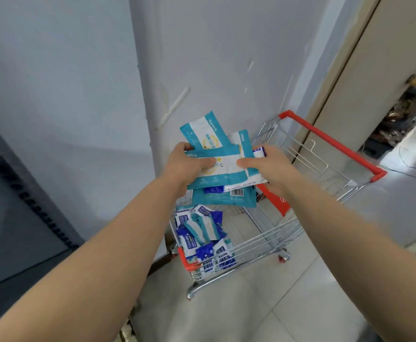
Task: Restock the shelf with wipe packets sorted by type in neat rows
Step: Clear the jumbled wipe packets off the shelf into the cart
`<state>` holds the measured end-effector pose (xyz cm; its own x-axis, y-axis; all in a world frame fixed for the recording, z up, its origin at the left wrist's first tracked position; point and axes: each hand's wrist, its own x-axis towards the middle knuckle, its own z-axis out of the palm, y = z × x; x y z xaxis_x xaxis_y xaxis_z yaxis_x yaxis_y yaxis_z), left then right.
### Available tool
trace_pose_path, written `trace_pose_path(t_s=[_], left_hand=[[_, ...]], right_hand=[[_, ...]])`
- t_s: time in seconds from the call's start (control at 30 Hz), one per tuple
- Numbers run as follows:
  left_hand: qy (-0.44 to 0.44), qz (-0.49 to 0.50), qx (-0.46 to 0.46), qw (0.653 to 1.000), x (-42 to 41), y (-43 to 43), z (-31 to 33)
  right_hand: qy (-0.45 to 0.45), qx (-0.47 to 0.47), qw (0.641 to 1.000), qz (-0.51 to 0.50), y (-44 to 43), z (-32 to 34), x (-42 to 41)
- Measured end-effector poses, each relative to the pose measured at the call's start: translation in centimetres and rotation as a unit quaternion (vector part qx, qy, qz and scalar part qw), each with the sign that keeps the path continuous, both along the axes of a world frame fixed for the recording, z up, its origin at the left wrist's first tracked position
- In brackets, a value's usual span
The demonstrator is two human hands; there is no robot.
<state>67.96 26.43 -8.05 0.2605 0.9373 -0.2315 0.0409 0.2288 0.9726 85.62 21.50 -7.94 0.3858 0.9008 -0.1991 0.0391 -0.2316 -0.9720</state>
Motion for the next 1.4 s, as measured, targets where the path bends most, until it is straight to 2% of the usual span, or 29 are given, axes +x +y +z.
trace_pose_path(t_s=[0.23,0.47,0.77,0.93,1.17,1.33,1.4], left_hand=[[0.025,0.055,-0.095,0.994,4.2,7.4,-8.4],[0.041,0.136,-0.181,0.973,7.8,13.0,-20.5],[0.141,0.179,-0.221,0.948,8.7,16.2,-36.8],[0.231,0.171,-0.220,0.932,7.8,17.4,-44.3],[0.373,0.151,-0.177,0.898,7.0,17.5,-49.2],[0.424,0.127,-0.136,0.886,7.4,17.0,-48.6],[0.475,0.106,-0.110,0.867,7.5,16.8,-47.4]], right_hand=[[0.009,-0.063,0.994,0.086,10.3,-9.1,5.6],[0.022,-0.164,0.969,0.181,19.5,-21.5,9.8],[0.023,-0.241,0.943,0.226,24.4,-39.4,9.7],[-0.012,-0.230,0.946,0.230,25.7,-47.2,8.3],[-0.118,-0.230,0.922,0.288,26.1,-51.7,8.4],[-0.245,-0.195,0.890,0.331,26.6,-52.0,8.4],[-0.270,-0.177,0.879,0.352,26.4,-49.8,8.1]])
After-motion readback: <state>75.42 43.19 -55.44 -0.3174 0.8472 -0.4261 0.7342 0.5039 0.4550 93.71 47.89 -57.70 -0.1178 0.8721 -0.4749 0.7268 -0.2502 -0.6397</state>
